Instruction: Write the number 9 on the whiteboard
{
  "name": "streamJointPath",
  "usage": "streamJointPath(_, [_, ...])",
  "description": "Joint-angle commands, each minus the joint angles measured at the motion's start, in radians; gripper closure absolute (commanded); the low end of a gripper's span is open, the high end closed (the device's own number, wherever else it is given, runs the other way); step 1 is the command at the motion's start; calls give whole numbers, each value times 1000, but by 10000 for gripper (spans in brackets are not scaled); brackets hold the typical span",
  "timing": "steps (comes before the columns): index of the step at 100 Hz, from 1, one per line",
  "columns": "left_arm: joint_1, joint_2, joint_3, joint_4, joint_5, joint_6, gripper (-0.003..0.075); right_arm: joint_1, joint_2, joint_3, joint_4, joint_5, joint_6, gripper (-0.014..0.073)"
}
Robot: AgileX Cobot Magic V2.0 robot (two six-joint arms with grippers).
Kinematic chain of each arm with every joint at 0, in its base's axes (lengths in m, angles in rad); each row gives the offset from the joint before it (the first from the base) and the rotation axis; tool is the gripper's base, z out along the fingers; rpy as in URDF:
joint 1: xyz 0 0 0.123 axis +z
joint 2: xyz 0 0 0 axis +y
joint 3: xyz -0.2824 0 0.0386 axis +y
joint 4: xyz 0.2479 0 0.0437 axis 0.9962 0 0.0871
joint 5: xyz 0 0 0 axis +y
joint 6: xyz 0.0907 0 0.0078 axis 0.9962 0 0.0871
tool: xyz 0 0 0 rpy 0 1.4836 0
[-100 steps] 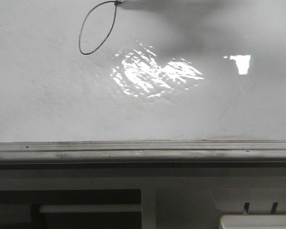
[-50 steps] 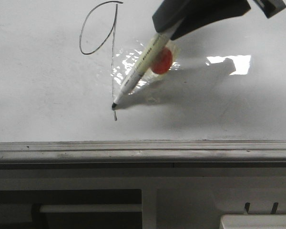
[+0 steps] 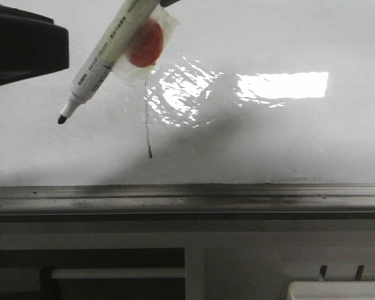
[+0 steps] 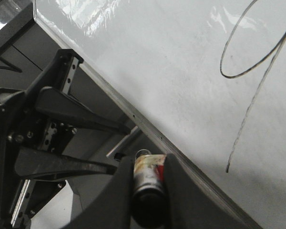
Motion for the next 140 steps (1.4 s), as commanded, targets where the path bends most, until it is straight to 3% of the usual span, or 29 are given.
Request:
streamJointPath(1, [2,18,-27,-3,-109,-12,486,7,-25,-34,38,-57,-12,662])
streamJointPath(48, [2,53,-27,-12,-105,-12,498,24,-25,-34,108,-24,-12,662])
streamJointPath(58, [2,53,-27,-12,-105,-12,557,24,-25,-34,108,-24,-12,662])
streamJointPath(73, [2,53,-27,-12,-105,-12,740,24,-25,-34,116,-20,-12,663])
streamJointPath(103, [2,53,-27,-12,-105,-16,741,24,-25,-34,118,-38,-14,653])
streamJointPath(113, [2,53,-27,-12,-105,-18,741,24,-25,-34,118,-53,-33,522])
streamJointPath(128, [2,53,-27,-71,-101,-42,741,24,-25,-34,118,-103,-33,186])
streamJointPath(133, [2,53,-27,-133,-85,-42,741,24,-25,-34,118,-117,-33,139])
streamJointPath(140, [2,53,-27,-220,-53,-42,741,24,-27,-34,118,-128,-33,146])
